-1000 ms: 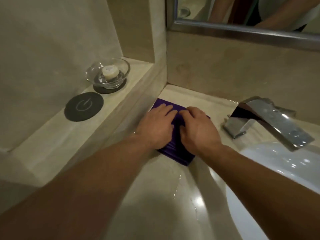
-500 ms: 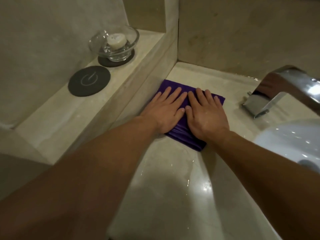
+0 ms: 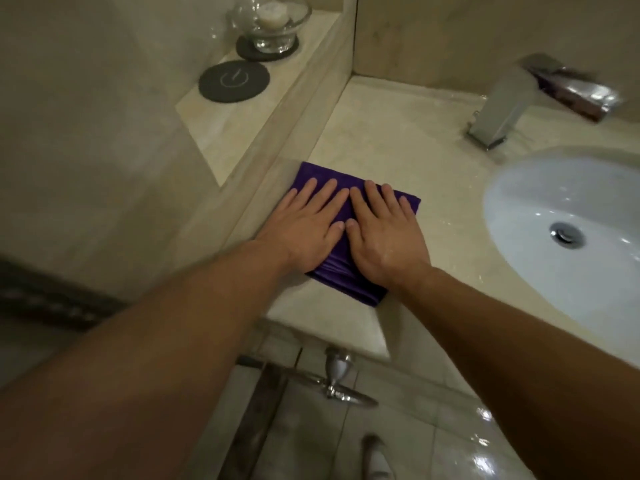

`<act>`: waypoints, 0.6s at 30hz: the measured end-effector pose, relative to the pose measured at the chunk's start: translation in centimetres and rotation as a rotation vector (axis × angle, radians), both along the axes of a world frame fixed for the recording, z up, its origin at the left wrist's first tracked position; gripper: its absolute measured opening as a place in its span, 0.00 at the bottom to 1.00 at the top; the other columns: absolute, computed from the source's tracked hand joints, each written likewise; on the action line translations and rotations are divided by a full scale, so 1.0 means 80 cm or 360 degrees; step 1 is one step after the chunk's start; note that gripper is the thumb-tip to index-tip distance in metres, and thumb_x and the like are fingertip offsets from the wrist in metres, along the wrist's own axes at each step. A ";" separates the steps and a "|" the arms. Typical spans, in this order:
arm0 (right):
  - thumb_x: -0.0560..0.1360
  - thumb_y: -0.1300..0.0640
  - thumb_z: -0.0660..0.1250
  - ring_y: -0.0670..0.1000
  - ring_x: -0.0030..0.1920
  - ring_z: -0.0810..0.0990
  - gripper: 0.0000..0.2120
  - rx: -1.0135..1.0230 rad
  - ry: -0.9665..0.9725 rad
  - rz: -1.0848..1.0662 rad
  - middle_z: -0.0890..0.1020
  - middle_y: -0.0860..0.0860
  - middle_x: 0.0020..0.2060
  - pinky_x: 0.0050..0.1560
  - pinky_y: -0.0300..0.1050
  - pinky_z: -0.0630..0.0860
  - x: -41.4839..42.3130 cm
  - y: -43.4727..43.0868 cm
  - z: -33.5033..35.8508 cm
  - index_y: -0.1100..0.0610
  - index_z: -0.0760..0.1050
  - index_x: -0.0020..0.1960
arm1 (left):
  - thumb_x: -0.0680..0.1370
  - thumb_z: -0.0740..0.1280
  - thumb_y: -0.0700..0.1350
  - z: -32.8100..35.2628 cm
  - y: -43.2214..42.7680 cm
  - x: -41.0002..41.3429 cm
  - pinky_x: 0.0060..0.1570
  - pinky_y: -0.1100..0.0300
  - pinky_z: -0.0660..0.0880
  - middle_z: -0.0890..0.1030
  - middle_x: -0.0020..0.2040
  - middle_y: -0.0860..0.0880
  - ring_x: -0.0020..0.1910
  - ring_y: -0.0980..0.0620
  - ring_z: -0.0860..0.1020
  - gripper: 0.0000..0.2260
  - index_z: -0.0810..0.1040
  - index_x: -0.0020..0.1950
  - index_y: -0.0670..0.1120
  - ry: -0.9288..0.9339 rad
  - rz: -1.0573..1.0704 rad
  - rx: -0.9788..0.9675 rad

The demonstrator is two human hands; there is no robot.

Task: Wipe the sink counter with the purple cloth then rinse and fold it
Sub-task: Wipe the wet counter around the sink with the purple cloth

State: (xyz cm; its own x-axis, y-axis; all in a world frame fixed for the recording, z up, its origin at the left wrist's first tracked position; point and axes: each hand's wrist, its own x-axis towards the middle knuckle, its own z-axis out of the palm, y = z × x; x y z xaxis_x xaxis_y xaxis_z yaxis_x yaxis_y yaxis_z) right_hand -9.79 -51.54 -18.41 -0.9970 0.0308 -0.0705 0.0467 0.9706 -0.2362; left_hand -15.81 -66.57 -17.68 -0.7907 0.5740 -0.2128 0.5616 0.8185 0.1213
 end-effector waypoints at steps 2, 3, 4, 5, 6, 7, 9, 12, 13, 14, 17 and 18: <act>0.84 0.45 0.42 0.53 0.80 0.43 0.28 -0.0010 0.0005 -0.0026 0.47 0.52 0.81 0.78 0.52 0.41 0.031 -0.020 -0.001 0.52 0.45 0.81 | 0.84 0.44 0.57 -0.002 -0.019 0.029 0.78 0.50 0.40 0.40 0.81 0.54 0.80 0.51 0.39 0.26 0.39 0.81 0.55 0.0021 -0.0016 0.0007; 0.84 0.45 0.42 0.53 0.80 0.42 0.27 -0.0007 0.0003 -0.0037 0.47 0.52 0.81 0.78 0.52 0.40 0.046 -0.029 -0.001 0.52 0.45 0.81 | 0.84 0.43 0.57 -0.003 -0.028 0.042 0.78 0.50 0.40 0.40 0.81 0.54 0.80 0.51 0.39 0.26 0.39 0.81 0.55 0.0034 -0.0022 0.0010; 0.84 0.45 0.42 0.53 0.80 0.42 0.27 -0.0002 -0.0004 -0.0041 0.46 0.52 0.81 0.78 0.52 0.40 0.058 -0.037 -0.002 0.52 0.45 0.81 | 0.84 0.43 0.57 -0.004 -0.036 0.055 0.78 0.50 0.40 0.40 0.81 0.54 0.80 0.51 0.39 0.26 0.39 0.81 0.55 0.0038 -0.0027 0.0016; 0.84 0.45 0.42 0.53 0.80 0.42 0.27 0.0001 -0.0015 -0.0045 0.46 0.52 0.81 0.78 0.52 0.40 0.070 -0.045 -0.002 0.51 0.45 0.81 | 0.84 0.43 0.57 -0.005 -0.043 0.066 0.78 0.51 0.40 0.40 0.81 0.54 0.80 0.51 0.39 0.26 0.39 0.81 0.55 0.0034 -0.0032 0.0022; 0.84 0.45 0.42 0.53 0.80 0.42 0.27 0.0006 -0.0025 -0.0053 0.46 0.52 0.81 0.78 0.52 0.41 0.081 -0.052 -0.002 0.51 0.45 0.81 | 0.84 0.43 0.57 -0.006 -0.049 0.077 0.78 0.51 0.40 0.41 0.81 0.54 0.80 0.51 0.40 0.26 0.40 0.81 0.55 0.0028 -0.0035 0.0026; 0.84 0.45 0.42 0.53 0.80 0.43 0.27 0.0011 -0.0029 -0.0063 0.47 0.52 0.81 0.78 0.52 0.41 0.091 -0.058 -0.002 0.51 0.45 0.81 | 0.84 0.43 0.57 -0.006 -0.055 0.086 0.78 0.51 0.40 0.41 0.81 0.54 0.80 0.51 0.40 0.26 0.40 0.81 0.55 0.0024 -0.0034 0.0032; 0.84 0.45 0.42 0.53 0.80 0.43 0.27 0.0010 -0.0027 -0.0076 0.47 0.52 0.81 0.78 0.52 0.41 0.109 -0.070 -0.001 0.51 0.45 0.81 | 0.84 0.44 0.57 -0.005 -0.064 0.102 0.78 0.51 0.40 0.42 0.82 0.54 0.80 0.51 0.41 0.26 0.42 0.81 0.56 0.0012 -0.0022 0.0050; 0.84 0.45 0.43 0.53 0.80 0.43 0.27 0.0008 -0.0050 -0.0069 0.47 0.52 0.81 0.78 0.52 0.42 0.129 -0.080 0.002 0.51 0.45 0.81 | 0.83 0.48 0.56 0.003 -0.069 0.121 0.78 0.50 0.44 0.47 0.82 0.53 0.80 0.50 0.45 0.27 0.47 0.81 0.55 0.0000 0.0008 0.0089; 0.84 0.45 0.43 0.53 0.80 0.43 0.27 0.0012 -0.0062 -0.0068 0.47 0.52 0.81 0.79 0.52 0.42 0.133 -0.081 0.002 0.51 0.46 0.81 | 0.83 0.50 0.56 0.008 -0.069 0.124 0.78 0.50 0.46 0.49 0.82 0.53 0.80 0.50 0.47 0.27 0.49 0.81 0.55 0.0003 0.0020 0.0103; 0.84 0.44 0.43 0.53 0.80 0.44 0.27 0.0012 -0.0070 -0.0069 0.48 0.51 0.81 0.79 0.52 0.43 0.136 -0.081 0.002 0.51 0.46 0.81 | 0.82 0.51 0.56 0.014 -0.068 0.126 0.77 0.49 0.50 0.52 0.81 0.52 0.79 0.48 0.51 0.27 0.52 0.81 0.55 0.0007 0.0028 0.0110; 0.83 0.43 0.46 0.54 0.80 0.52 0.28 0.0028 -0.0009 -0.0068 0.56 0.52 0.80 0.79 0.53 0.50 0.141 -0.079 0.004 0.51 0.53 0.81 | 0.79 0.57 0.56 0.031 -0.062 0.124 0.68 0.48 0.64 0.63 0.76 0.49 0.72 0.44 0.64 0.26 0.60 0.77 0.53 0.0122 -0.0037 0.0032; 0.83 0.43 0.48 0.54 0.78 0.58 0.27 0.0041 0.0046 -0.0063 0.62 0.53 0.78 0.77 0.53 0.55 0.143 -0.078 0.006 0.51 0.58 0.79 | 0.78 0.59 0.56 0.034 -0.059 0.122 0.65 0.48 0.67 0.65 0.74 0.48 0.68 0.43 0.67 0.26 0.61 0.75 0.52 0.0162 -0.0057 0.0012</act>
State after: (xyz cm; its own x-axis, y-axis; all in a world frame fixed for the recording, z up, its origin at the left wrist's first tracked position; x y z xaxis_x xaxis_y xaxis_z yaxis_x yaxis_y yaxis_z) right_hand 1.65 -57.80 -17.94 -0.9966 0.0718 -0.0404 0.0788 0.9739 -0.2127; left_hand -6.01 -71.32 -14.99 -0.7871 0.6034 -0.1280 0.5999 0.7971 0.0686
